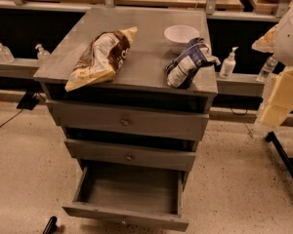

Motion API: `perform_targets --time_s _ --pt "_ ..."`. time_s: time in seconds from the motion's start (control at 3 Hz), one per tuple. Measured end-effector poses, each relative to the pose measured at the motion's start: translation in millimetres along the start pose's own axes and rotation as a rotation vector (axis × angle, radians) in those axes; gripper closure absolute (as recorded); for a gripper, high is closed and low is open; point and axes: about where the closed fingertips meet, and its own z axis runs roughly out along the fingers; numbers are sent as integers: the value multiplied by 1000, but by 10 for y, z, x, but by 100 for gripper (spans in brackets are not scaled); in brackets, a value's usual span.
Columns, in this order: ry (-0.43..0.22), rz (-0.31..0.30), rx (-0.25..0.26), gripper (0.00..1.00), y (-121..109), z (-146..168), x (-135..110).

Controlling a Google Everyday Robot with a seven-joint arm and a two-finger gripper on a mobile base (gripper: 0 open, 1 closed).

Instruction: Place brown chip bag into bottom drawer

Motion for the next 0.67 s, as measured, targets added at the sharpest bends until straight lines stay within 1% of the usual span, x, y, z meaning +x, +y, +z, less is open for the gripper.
perform_targets --time_s 0.33,0.67 --pt "0 -1 0 0 0 0 -1" --pt "64 -164 -35 0 -85 149 -201"
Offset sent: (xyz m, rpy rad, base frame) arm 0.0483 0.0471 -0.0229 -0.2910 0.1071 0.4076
